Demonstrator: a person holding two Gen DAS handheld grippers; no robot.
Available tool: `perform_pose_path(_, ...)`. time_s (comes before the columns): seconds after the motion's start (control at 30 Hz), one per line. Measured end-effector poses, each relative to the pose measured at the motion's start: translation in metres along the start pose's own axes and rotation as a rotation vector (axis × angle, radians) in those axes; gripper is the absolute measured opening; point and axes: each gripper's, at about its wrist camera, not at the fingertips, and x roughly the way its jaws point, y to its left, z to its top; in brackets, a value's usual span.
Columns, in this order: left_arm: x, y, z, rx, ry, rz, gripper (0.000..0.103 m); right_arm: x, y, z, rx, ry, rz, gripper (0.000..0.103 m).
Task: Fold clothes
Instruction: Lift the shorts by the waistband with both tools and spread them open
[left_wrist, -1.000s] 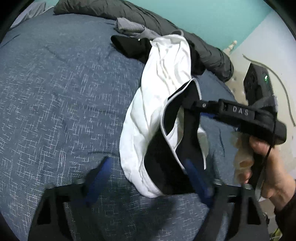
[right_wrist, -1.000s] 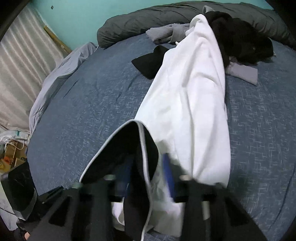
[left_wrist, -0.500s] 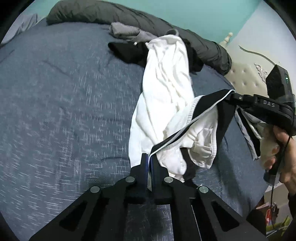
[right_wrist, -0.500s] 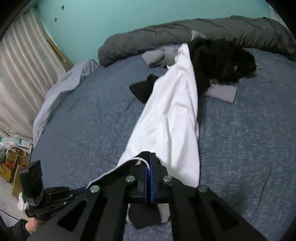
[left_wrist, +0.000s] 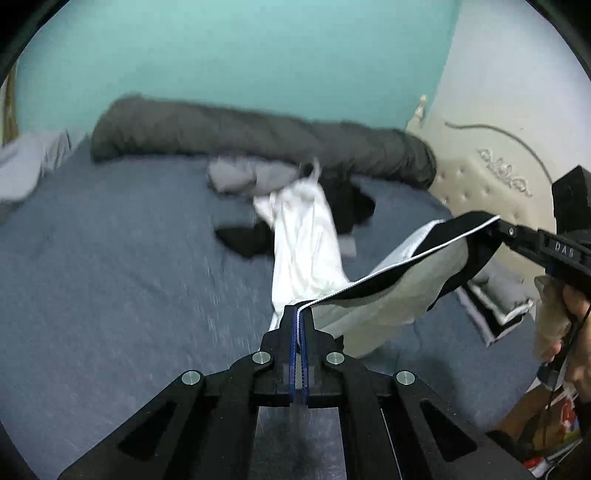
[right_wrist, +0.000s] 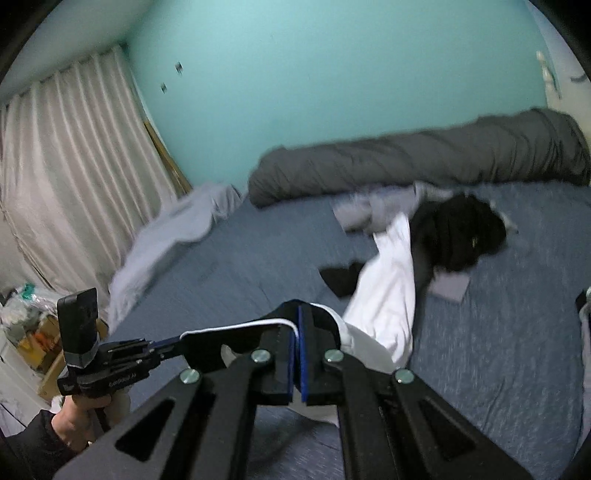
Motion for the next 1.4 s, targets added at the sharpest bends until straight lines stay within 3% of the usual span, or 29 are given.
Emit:
perform_pose_path(0.37,-0.132,-0.043,0.134,0.121,-0.209,0.027,0.001,-0.108,0.081,0.109,-0.12,-0.187,-0.014,0.001)
perform_pose_path(0.57,-0.201,-0.067,0.183,0.162,-0.302,0.018,0.001,-0.163,0.121,0.155,-0.177,-0.268,-0.031,0.001)
perform_pose_path(0.7,-0.216,-0.072,0.193,0.155,-0.273,-0.026,0.001,-0.174,0.13,0.163,-0.192,-0.245,-0.054,0.001)
perform_pose_path(0.77,-0.204,-0.068,0.181,0.15,-0.233,-0.043,0.001,-0.172,0.126,0.158,-0.186,-0.208,-0.064,0.001)
perform_pose_path(0.9,-0.169,-0.056,0.144,0.142,-0.137,-0.072,0.001,-0.132,0.092,0.108,-0.133,-0.072,-0.061,0.001)
perform_pose_path(1.17,-0.039,-0.018,0.032,0.047,0.122,-0.115,0.001,-0.041,0.021,-0.007,-0.025,0.203,-0.063,0.001)
perform_pose_path(1.4,0.035,-0.002,-0.053,-0.025,0.296,-0.148,0.001,0.015,-0.029,-0.088,0.079,0.357,-0.052,0.001)
